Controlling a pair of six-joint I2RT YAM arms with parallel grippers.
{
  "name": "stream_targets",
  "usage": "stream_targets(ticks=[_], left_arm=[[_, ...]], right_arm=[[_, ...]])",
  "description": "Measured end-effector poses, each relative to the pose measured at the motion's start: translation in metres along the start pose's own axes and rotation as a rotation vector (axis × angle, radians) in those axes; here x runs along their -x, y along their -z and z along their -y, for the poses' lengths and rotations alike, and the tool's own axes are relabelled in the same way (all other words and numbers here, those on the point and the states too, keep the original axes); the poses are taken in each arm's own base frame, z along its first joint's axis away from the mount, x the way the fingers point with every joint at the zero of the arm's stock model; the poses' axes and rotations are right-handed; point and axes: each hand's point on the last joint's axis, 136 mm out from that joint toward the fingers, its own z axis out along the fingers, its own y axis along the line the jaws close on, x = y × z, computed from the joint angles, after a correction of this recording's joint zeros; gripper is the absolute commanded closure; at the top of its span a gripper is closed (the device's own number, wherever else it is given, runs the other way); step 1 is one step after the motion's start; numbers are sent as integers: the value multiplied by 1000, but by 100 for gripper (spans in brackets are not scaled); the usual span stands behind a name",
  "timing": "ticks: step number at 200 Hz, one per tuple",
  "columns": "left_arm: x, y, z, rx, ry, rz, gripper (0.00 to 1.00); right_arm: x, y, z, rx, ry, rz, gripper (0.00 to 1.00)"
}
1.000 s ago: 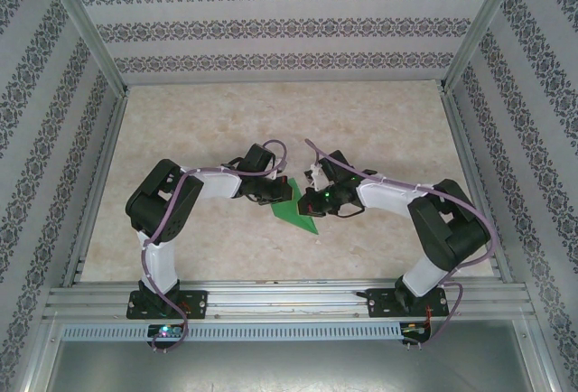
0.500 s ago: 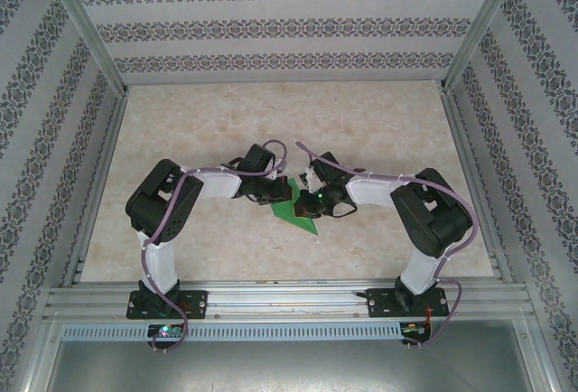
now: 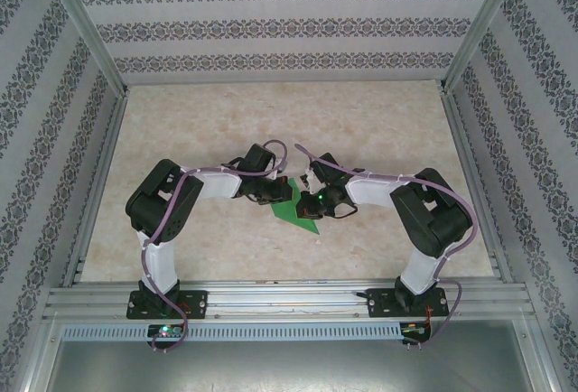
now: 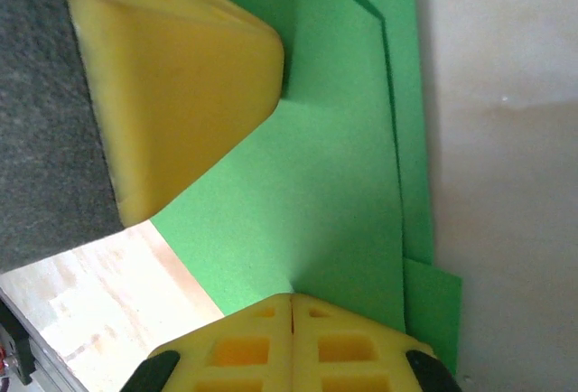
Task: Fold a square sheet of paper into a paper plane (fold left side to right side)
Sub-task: Fourth fold the wing at the center of the table.
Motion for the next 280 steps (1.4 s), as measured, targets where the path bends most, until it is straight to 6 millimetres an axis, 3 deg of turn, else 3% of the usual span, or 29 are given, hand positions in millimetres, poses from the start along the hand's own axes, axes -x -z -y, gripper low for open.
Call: stream_targets(ticks=[280], left_arm=[[-1,1,-2,13,-15,-16,100]], right_arm=[[-45,29,37,-62,-70,42,100]])
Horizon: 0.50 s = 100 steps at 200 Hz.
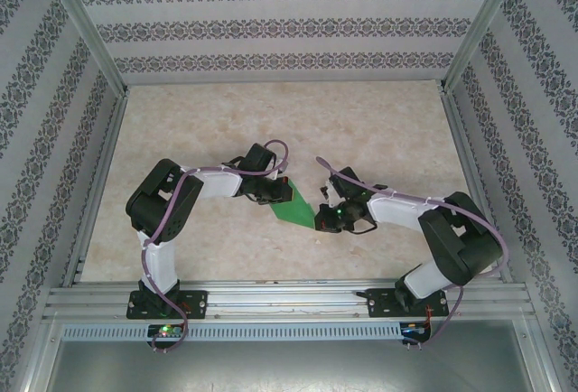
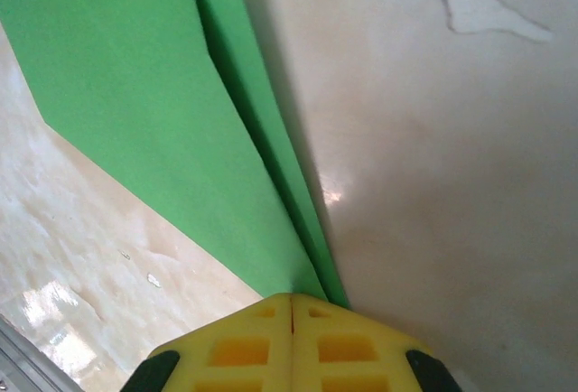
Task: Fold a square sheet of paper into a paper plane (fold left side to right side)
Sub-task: Fourth fold the wing at the center of the table.
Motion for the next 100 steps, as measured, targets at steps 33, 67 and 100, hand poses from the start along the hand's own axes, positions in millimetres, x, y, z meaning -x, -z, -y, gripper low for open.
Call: stream_targets(ticks=[33,67,100], left_arm=[[0,0,0,1,0,-1,100],[1,0,0,1,1,-1,99],[3,2,1,-3,6,1,84]], right_arm=[[-3,5,8,-5,-25,6,100],[-11,13,17,-25,-58,-7,100],[-21,32,23,-50,-73,-14,89]])
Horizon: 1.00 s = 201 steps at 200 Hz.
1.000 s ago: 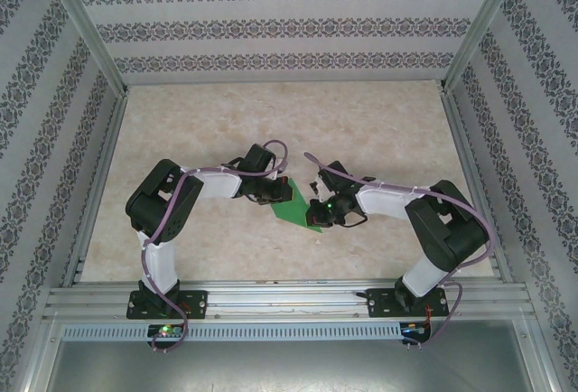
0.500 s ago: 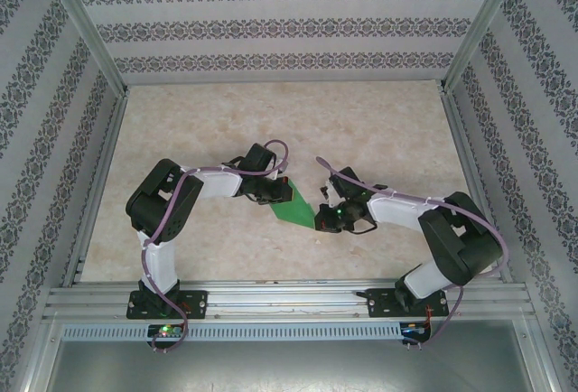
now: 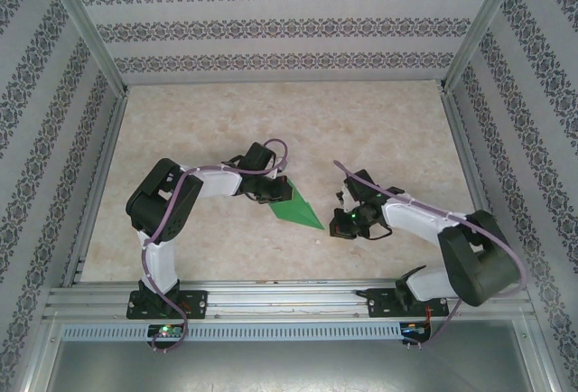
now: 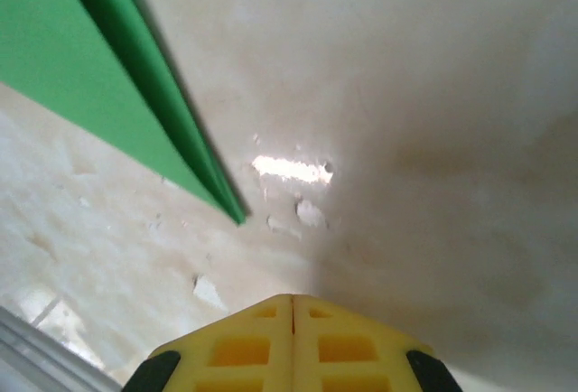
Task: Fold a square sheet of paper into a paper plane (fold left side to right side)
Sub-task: Fourth fold the wing at the center of the table, then turn over the paper at the center of the table.
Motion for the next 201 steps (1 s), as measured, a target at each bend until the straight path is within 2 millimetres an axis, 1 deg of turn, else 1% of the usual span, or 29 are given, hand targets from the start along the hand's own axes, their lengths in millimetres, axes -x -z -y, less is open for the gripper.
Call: stream_targets(ticks=[16,27,38,55,73,85,95,107,119,140,158,168,180,201], left_arm=[[3,3,4,-8,3,8,74],[6,9,9,-20,1,22,70],[12,18,16,-38,-4,46,67],[25,42,32,-72,-32,118,62],[38,79,46,-97,-63,227,59],[42,103,48,-99,-76,297,58],[43,120,46,-92,-80,351,56],[42,136,40,-76,-75,402,55],[38,146,31,-56,-63,435,55],[32,156,14,-21,-37,467,54],[29,162,5,0,-21,486,53],[27,165,2,5,-16,493,53],[27,168,2,8,-16,499,52],[29,174,3,8,-18,515,52]], right_arm=[[5,13,-7,19,45,37,72],[14,22,-14,32,91,69,65],[25,28,-22,44,132,100,60],[40,33,-34,60,216,127,58],[57,29,-46,79,291,130,57],[65,23,-51,93,333,121,57],[71,16,-55,109,363,105,56],[76,7,-59,126,394,82,57],[80,-1,-64,145,419,60,57],[83,-17,-73,183,459,21,59],[82,-27,-76,208,468,-7,62],[80,-31,-78,222,473,-20,67],[79,-35,-79,236,481,-29,75],[78,-37,-81,254,487,-34,88]])
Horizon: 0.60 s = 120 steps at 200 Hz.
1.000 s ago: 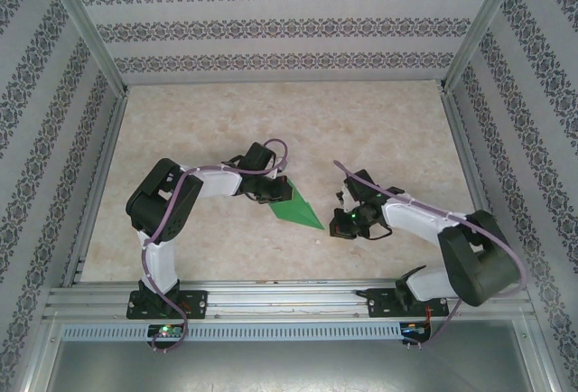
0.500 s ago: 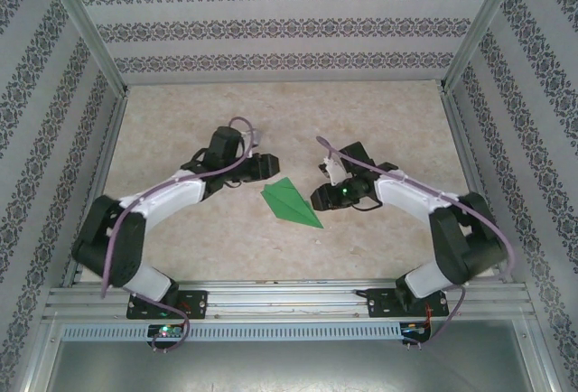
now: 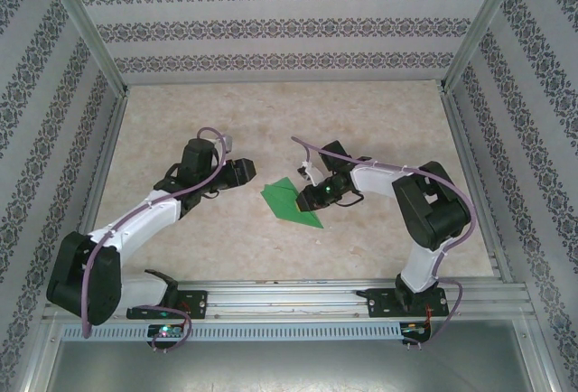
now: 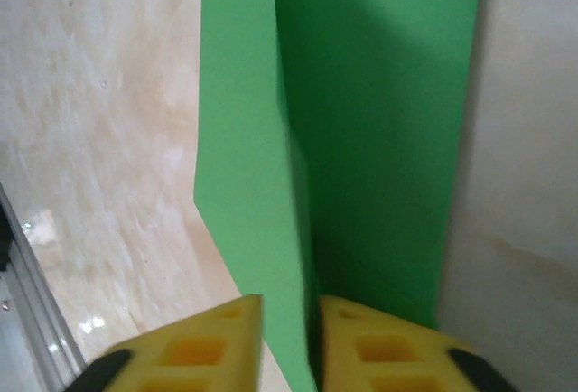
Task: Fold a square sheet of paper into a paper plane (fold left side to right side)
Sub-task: Turn over the paper at the center of the table.
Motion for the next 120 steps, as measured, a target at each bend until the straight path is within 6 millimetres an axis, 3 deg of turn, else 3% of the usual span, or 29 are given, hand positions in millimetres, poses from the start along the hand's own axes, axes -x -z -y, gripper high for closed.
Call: stream_targets(ticks=[19,43,65,93,120], left_arm=[[4,4,2,-6,-2,15,50],[10,14,11,-36,-14,42,47],[17,27,28,-101,-31,80,45],[31,45,63,-250,-48,139,45],[43,56,93,-398,-47,171,50]], right_arm=[[2,1,-3,11,11,8,100],[9,16,-13,33,28,53,100],[25,51,-33,71,77,172,100],[49,106,-66,158,152,393,100],[62,137,-89,246,192,533,100]])
